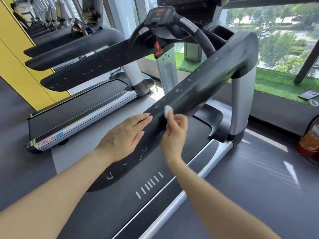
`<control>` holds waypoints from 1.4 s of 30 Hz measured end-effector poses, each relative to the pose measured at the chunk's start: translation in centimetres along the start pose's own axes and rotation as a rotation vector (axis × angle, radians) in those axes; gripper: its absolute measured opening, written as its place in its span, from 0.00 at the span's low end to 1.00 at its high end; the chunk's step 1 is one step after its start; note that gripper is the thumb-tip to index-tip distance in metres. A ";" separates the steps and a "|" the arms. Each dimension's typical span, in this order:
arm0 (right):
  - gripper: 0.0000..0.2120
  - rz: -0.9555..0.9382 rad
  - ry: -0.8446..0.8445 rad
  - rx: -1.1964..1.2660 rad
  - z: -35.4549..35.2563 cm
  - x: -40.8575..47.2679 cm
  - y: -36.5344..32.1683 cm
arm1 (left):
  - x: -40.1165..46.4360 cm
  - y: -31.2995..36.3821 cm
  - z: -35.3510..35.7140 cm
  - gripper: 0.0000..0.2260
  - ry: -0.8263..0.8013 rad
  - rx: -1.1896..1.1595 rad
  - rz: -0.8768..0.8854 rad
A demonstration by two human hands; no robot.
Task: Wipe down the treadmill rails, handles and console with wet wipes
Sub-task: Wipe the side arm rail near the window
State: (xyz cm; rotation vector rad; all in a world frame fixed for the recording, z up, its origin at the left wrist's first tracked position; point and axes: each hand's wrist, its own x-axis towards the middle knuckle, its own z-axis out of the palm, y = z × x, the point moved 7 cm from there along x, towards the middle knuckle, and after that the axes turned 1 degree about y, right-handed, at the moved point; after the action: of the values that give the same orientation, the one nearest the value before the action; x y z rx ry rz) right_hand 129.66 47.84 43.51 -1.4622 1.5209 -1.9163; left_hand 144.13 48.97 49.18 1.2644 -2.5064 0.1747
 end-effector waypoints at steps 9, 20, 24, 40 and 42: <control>0.21 0.181 0.178 0.028 -0.9 2.5 3.1 | 0.1 0.1 -0.1 0.22 0.071 -0.063 -0.006; 0.20 0.034 0.078 0.033 1.1 -5.1 -1.1 | 0.1 0.0 -0.1 0.20 0.076 -0.107 0.007; 0.20 0.190 0.167 0.036 0.1 -0.7 1.7 | 0.1 0.1 -0.2 0.20 0.089 -0.093 -0.002; 0.17 0.336 0.178 0.006 -0.1 -1.2 4.9 | 0.0 0.3 -0.3 0.19 0.099 -0.076 -0.008; 0.16 0.414 0.213 0.002 -0.6 0.2 6.5 | 0.1 0.3 -0.3 0.20 0.086 -0.077 -0.011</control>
State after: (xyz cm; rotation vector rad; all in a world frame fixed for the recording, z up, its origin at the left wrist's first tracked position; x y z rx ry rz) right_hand 126.88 45.42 38.15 -0.8704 1.7466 -1.8549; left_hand 143.95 49.15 49.48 1.2141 -2.4092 0.1264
